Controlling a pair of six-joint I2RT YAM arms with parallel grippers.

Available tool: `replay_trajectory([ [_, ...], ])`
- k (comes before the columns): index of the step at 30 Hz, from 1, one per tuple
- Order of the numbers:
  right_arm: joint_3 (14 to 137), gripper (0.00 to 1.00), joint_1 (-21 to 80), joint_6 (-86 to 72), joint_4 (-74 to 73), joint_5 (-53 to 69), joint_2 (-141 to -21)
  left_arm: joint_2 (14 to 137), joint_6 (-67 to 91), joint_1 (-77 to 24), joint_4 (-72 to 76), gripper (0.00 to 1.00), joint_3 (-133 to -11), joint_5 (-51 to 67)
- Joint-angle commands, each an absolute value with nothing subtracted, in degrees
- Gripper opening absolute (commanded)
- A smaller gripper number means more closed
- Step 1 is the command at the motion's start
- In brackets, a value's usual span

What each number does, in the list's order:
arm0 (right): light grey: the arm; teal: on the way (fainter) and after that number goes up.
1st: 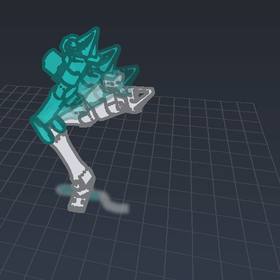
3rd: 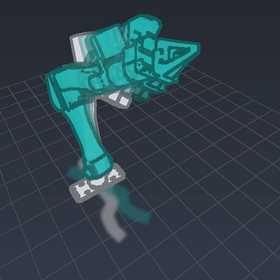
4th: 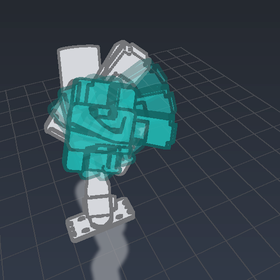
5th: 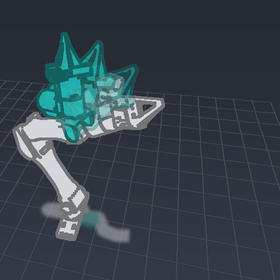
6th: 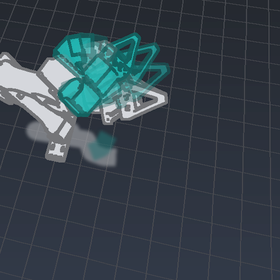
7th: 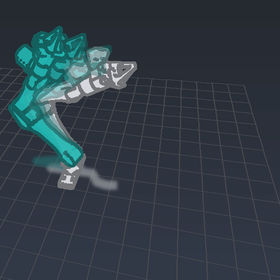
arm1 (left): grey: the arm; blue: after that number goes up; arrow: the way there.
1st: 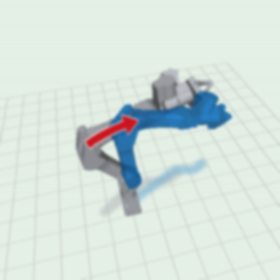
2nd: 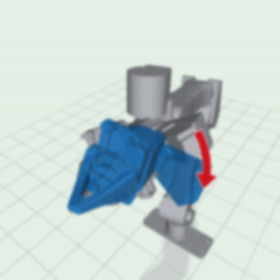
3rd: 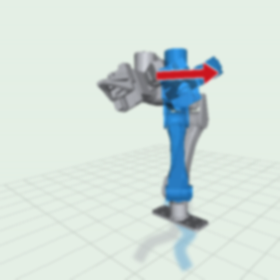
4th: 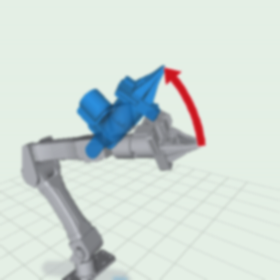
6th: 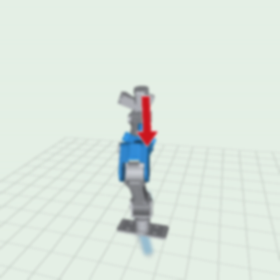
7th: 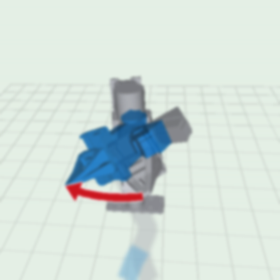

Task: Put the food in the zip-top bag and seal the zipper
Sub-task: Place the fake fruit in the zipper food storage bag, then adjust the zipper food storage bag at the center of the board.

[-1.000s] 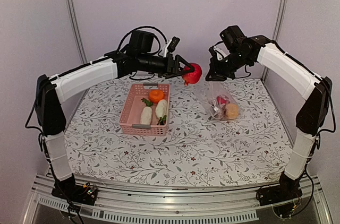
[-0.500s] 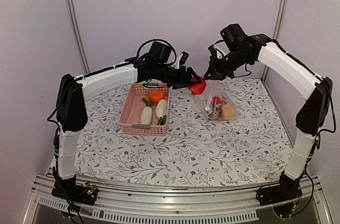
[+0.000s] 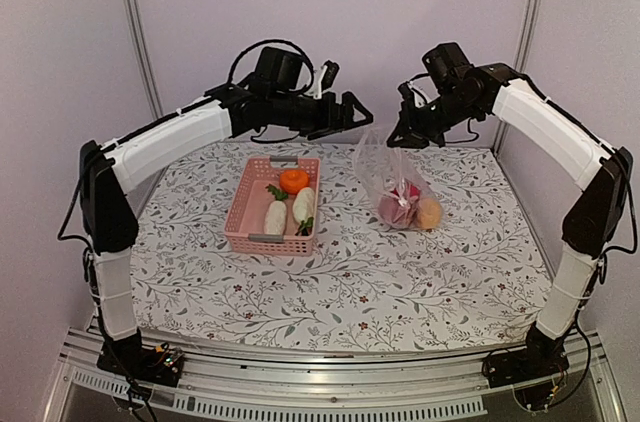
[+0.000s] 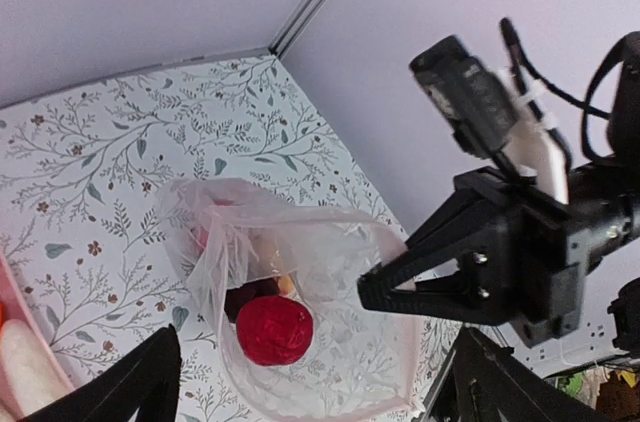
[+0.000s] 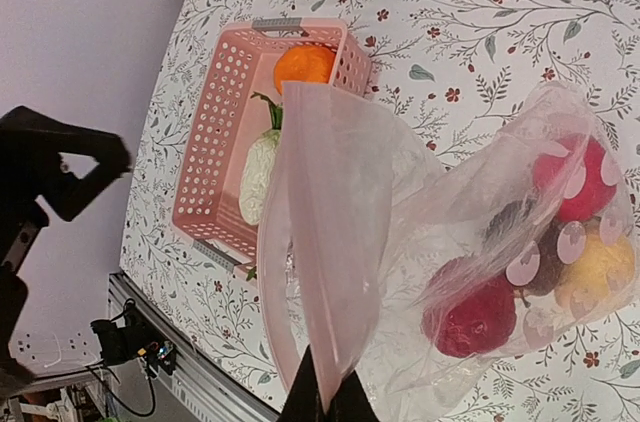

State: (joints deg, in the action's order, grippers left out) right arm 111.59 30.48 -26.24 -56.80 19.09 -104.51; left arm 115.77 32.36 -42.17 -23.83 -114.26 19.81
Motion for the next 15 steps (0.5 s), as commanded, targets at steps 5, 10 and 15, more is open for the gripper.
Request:
replay_trajectory([
  [5,113.51,0.00,21.64,-25.68,-59.06,14.98,-100.24,101.46,23.54,-40.71,-25.99,0.86,-105.87,-0.77],
  [10,118.90,0.00,14.60,-21.92,-64.88,6.02,-98.97,96.36,20.25,-39.98,-28.67,0.83,-97.31,-16.04],
  [15,118.35,0.00,14.38,-19.41,-63.33,3.04,-97.94,94.82,22.01,-38.42,-28.65,0.88,-92.79,-14.96],
])
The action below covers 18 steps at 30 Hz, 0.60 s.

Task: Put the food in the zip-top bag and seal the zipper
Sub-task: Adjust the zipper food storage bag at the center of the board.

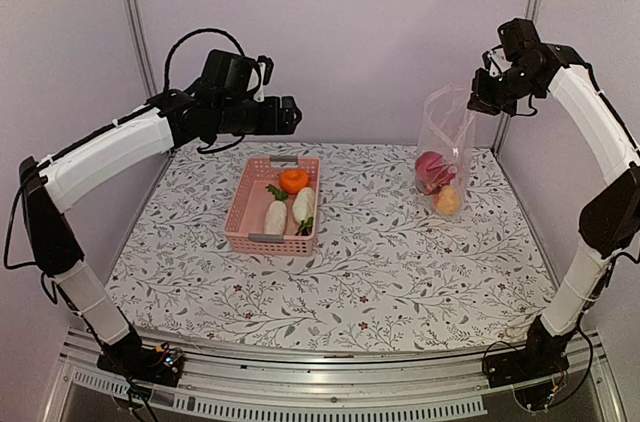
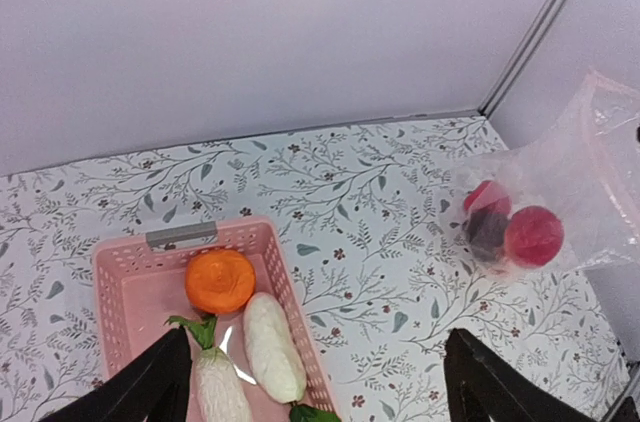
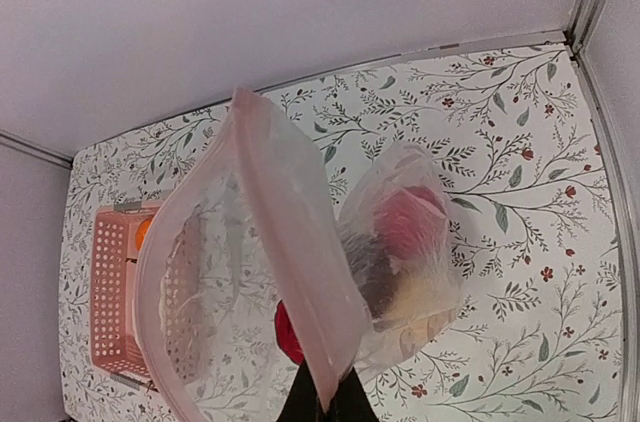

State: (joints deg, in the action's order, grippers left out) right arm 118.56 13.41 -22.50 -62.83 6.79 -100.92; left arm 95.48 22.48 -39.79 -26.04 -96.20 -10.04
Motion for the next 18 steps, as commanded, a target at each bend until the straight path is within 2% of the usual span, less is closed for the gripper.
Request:
replay_trajectory([
  [1,116.38,0.00,15.73,-19.42,-62.34,4.19,-97.91,95.05,22.72,-37.95,-28.63,0.89,-92.25,-13.98],
  [3,111.14,0.00,19.33,-18.83,-60.19,4.64,-98.41,95.11,23.89,-36.75,-26.72,0.89,-90.62,-10.31],
  [7,102.52,0.00,23.42,-19.05,-56.86,8.80,-99.83,96.78,27.91,-34.06,-26.06,0.99,-89.45,-5.58],
  [9,100.05,0.00,24.14,-20.19,-55.02,10.37,-99.35,98.39,29.08,-32.79,-27.28,1.00,-90.15,-3.19],
  [14,99.47,0.00,24.26,-21.55,-53.94,13.66,-99.08,95.17,27.09,-32.20,-16.25,1.00,-80.82,3.53],
  [18,99.84,0.00,24.26,-20.87,-54.16,15.21,-99.75,96.44,26.43,-32.00,-19.46,1.00,-81.72,0.66],
])
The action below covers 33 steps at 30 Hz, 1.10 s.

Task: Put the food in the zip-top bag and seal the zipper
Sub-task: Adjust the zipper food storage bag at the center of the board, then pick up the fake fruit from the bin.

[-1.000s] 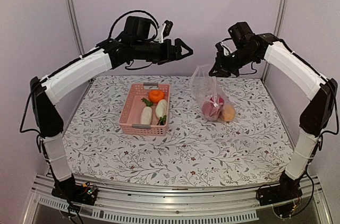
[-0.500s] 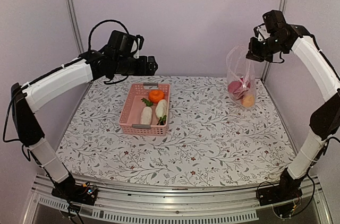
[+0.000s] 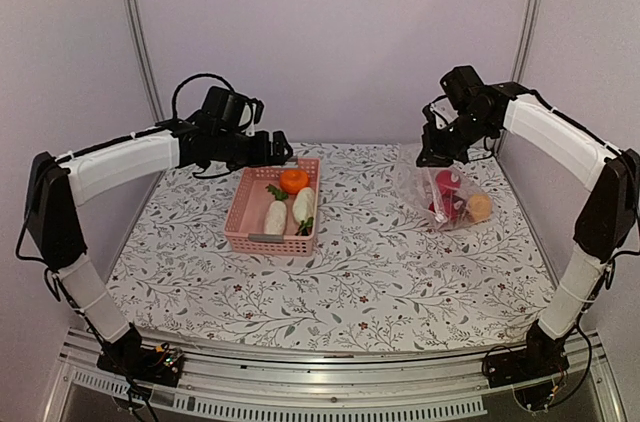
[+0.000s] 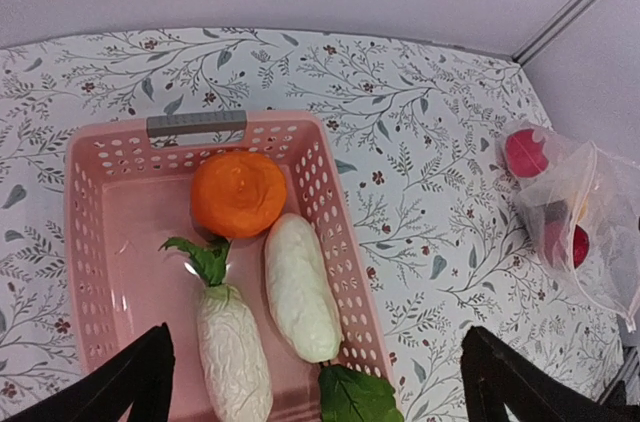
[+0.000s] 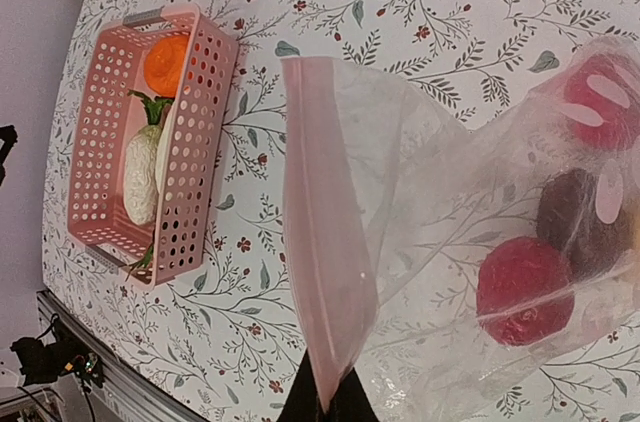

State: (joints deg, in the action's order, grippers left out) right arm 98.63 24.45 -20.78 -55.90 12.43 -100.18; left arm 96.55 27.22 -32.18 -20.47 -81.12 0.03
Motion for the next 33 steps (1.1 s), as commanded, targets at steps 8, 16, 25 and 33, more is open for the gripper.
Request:
replay_trajectory([
  [8,100.40,0.00,24.33,-20.44,-53.86,17.14,-100.61,103.87,29.19,-30.75,-26.49,0.87,-86.24,-3.31],
  [16,98.46,0.00,24.39,-20.39,-52.54,17.53,-99.54,119.95,29.74,-29.88,-37.00,0.96,-102.30,-2.22],
  [25,95.72,0.00,24.35,-20.30,-52.76,17.95,-97.25,129.51,30.50,-29.01,-36.88,1.00,-109.33,-2.12],
  [33,97.79,0.00,24.35,-19.49,-55.33,19.19,-97.37,137.61,29.58,-28.68,-38.32,1.00,-117.77,-3.76],
])
